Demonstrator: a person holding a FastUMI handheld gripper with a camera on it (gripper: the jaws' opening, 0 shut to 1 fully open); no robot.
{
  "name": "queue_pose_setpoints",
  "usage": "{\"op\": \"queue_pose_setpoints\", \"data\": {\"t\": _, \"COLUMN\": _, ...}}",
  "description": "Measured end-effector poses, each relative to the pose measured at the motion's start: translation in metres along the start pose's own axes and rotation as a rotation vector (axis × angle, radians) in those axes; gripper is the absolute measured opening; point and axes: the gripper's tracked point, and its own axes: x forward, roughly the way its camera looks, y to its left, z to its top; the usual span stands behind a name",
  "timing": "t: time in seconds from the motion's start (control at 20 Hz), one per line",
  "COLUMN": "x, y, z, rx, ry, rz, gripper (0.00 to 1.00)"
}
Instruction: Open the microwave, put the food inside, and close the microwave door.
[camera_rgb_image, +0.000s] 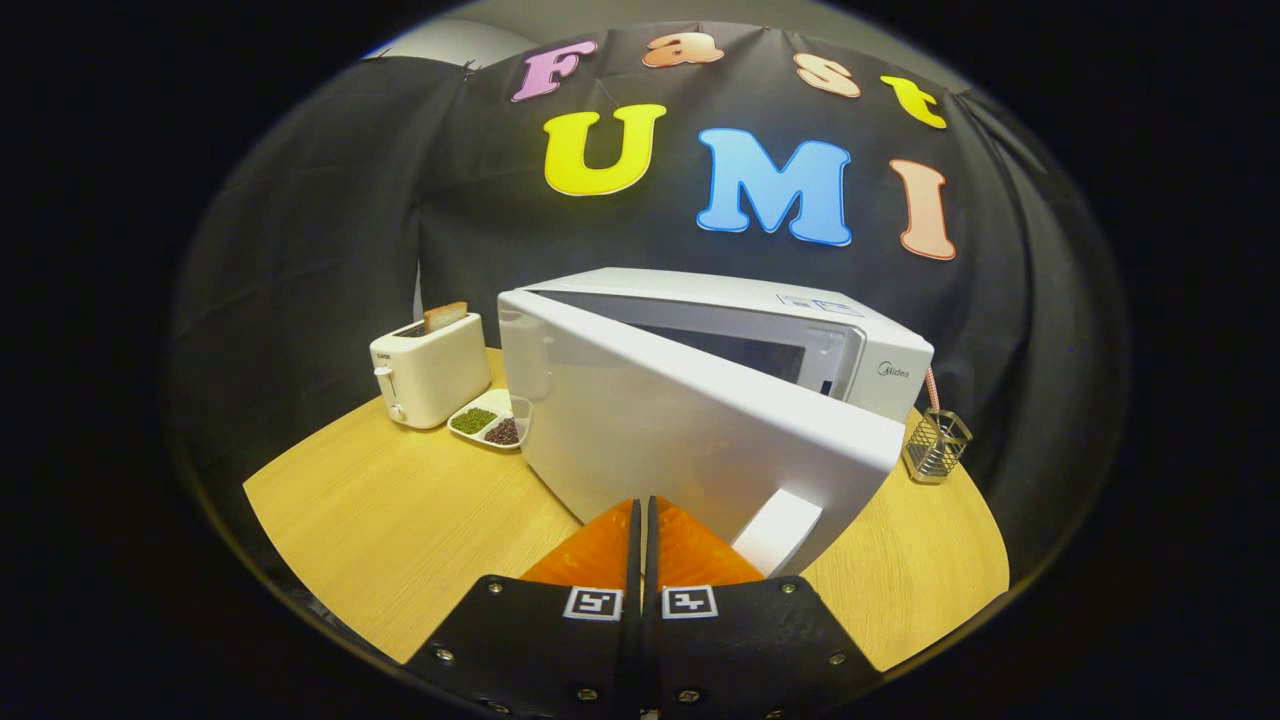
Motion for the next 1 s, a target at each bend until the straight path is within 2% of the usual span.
{"op": "queue_pose_setpoints", "data": {"t": 1.0, "x": 0.084, "y": -0.074, "z": 0.027, "rx": 0.072, "ry": 0.014, "rz": -0.133, "gripper": 0.0}}
